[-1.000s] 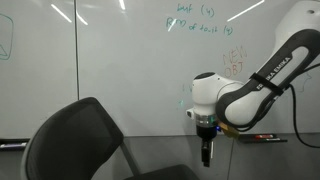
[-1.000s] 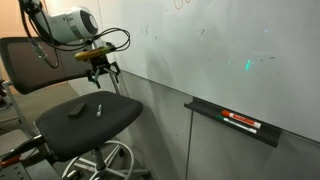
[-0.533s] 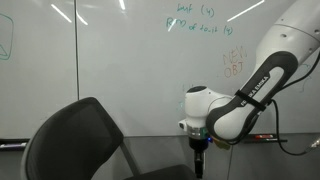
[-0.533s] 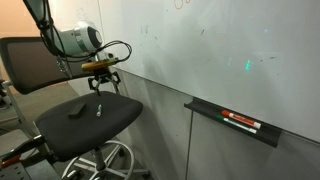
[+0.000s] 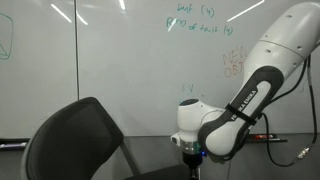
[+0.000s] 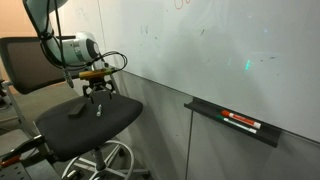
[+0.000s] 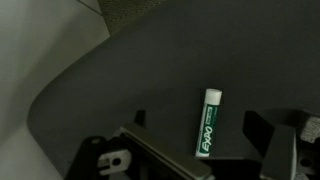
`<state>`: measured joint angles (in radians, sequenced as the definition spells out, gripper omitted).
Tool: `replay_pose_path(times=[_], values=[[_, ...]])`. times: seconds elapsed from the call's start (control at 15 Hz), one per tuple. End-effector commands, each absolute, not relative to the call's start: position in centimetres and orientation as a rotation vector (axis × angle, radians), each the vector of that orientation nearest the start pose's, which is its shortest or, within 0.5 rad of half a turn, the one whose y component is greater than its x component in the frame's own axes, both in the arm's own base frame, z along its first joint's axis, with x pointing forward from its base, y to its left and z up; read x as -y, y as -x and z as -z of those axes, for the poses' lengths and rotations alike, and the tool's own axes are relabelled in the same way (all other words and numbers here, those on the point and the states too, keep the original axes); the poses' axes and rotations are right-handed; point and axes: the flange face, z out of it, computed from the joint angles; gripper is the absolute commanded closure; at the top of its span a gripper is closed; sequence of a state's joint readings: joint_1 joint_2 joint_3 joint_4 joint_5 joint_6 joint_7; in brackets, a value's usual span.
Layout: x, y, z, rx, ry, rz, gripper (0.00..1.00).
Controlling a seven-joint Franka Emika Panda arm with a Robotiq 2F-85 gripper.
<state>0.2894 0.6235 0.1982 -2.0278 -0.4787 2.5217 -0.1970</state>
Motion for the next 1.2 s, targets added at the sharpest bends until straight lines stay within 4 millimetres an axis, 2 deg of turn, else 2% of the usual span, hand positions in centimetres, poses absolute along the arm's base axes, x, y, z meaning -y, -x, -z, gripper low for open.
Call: replay_pose_path(times=[0.0,0.6,1.13], values=[[-29.4,-50.5,-12.0,1.668,2.791,-0.154,0.0],[-31.2,-49.6,-9.4,1.694,2.776,-0.176,0.0],[-31.7,-50.2,-6.6,1.711,2.78,-0.206,0.0]])
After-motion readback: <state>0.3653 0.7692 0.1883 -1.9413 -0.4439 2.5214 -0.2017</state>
